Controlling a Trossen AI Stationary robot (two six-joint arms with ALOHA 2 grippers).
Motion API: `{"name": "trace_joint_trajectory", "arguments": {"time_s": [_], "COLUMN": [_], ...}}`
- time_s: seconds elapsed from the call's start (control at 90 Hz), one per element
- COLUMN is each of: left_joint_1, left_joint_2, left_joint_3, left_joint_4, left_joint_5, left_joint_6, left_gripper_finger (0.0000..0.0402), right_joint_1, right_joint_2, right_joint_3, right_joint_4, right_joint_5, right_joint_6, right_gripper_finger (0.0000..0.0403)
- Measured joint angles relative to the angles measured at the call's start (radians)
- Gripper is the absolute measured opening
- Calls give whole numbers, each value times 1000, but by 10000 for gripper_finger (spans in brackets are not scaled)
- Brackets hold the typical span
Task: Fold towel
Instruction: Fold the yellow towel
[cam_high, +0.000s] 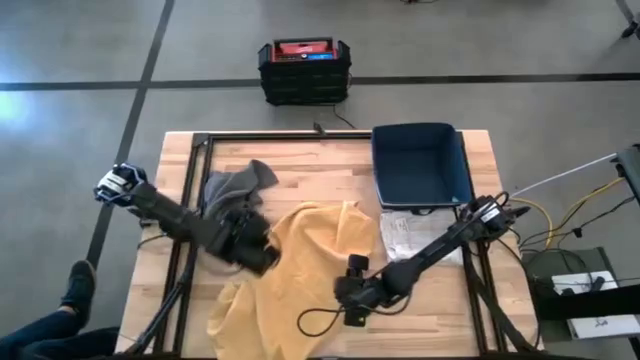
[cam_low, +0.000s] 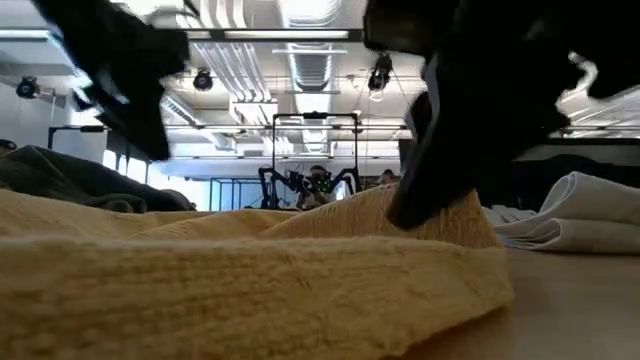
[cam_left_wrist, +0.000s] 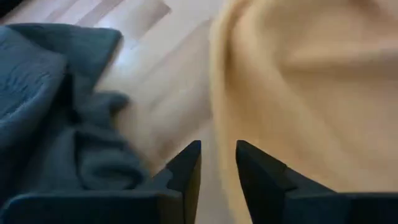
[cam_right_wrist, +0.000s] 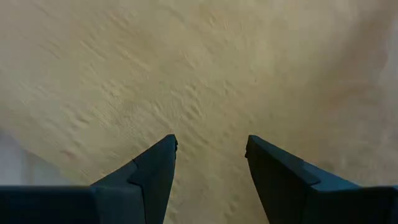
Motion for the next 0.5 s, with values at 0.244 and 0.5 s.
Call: {"name": "trace_joint_trajectory", "arguments": {"time_s": [0.244,0.5], "left_joint_1": [282,383], "left_joint_2": [4,24], "left_joint_3": [-202,-315], "left_joint_4": [545,717], "left_joint_5": [278,356], "left_joint_6": [351,387], "left_gripper_finger": [219,191], "right_joint_1": [0,4], "right_joint_2": [0,-1], "right_joint_3": [-42,-54], "right_joint_4": [50,63], "right_joint_5": [2,12], "right_joint_6": [12,25], "right_gripper_finger": [183,183]}}
